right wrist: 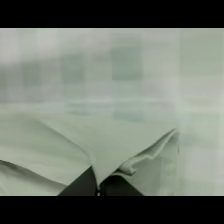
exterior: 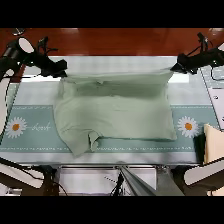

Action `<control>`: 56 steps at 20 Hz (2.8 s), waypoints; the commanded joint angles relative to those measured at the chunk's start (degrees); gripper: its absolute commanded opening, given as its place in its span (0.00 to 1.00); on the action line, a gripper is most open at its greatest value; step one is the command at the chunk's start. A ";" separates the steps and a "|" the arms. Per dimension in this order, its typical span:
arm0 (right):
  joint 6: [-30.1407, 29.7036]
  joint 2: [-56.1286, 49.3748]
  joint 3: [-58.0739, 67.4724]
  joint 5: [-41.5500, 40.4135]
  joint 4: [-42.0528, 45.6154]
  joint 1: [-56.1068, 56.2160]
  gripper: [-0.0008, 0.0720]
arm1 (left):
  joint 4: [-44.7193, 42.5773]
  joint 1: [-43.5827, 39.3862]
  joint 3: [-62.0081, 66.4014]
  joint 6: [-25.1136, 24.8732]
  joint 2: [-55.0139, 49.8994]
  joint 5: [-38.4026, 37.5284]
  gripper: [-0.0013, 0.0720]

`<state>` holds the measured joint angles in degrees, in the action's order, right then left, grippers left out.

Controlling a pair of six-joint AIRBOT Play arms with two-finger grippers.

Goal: Fold the shirts.

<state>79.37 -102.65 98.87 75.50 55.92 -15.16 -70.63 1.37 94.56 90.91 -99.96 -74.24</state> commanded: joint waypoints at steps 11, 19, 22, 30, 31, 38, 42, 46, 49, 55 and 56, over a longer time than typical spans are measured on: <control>1.05 2.69 -15.54 10.34 8.26 0.39 0.86 | -3.52 2.64 -8.79 -5.57 0.28 -21.79 0.98; 0.02 32.20 -38.77 -3.19 8.17 -6.82 0.86 | -6.43 16.90 -39.08 -4.33 26.86 -13.00 0.98; -5.38 41.38 -54.01 -7.85 -4.79 -6.54 0.86 | 0.63 27.23 -54.27 -5.22 33.81 -8.33 0.98; -8.44 44.00 -61.72 -9.29 -14.03 -6.54 0.86 | 17.44 25.46 -75.14 -11.65 40.92 5.49 0.98; -8.22 44.00 -61.72 -9.46 -14.03 -6.54 0.86 | 19.80 24.28 -76.17 -12.44 40.94 6.97 0.98; -3.17 44.02 -57.61 -9.01 -6.12 -13.40 0.86 | 27.32 12.94 -80.74 -18.78 40.87 13.16 0.75; 6.16 44.04 -60.04 3.15 18.03 -21.57 0.86 | 27.41 13.03 -79.91 -20.87 40.87 11.65 0.04; 2.08 44.06 -68.57 4.61 10.78 -21.51 0.86 | 29.18 13.00 -78.88 -21.29 40.87 11.69 0.04; 1.03 42.60 -69.70 1.25 6.64 -21.51 0.86 | 29.77 13.00 -78.88 -21.29 40.87 11.67 0.04; -0.59 33.94 -68.78 -6.71 0.76 -11.08 0.86 | 29.79 13.00 -78.88 -21.24 40.87 12.11 0.04; -0.61 32.83 -68.04 -7.87 -1.03 -9.55 0.86 | 29.79 13.00 -78.88 -21.24 40.87 12.13 0.04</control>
<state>79.31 -66.35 30.06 73.01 58.65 -29.45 -41.28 14.39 15.62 69.71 -59.16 -61.73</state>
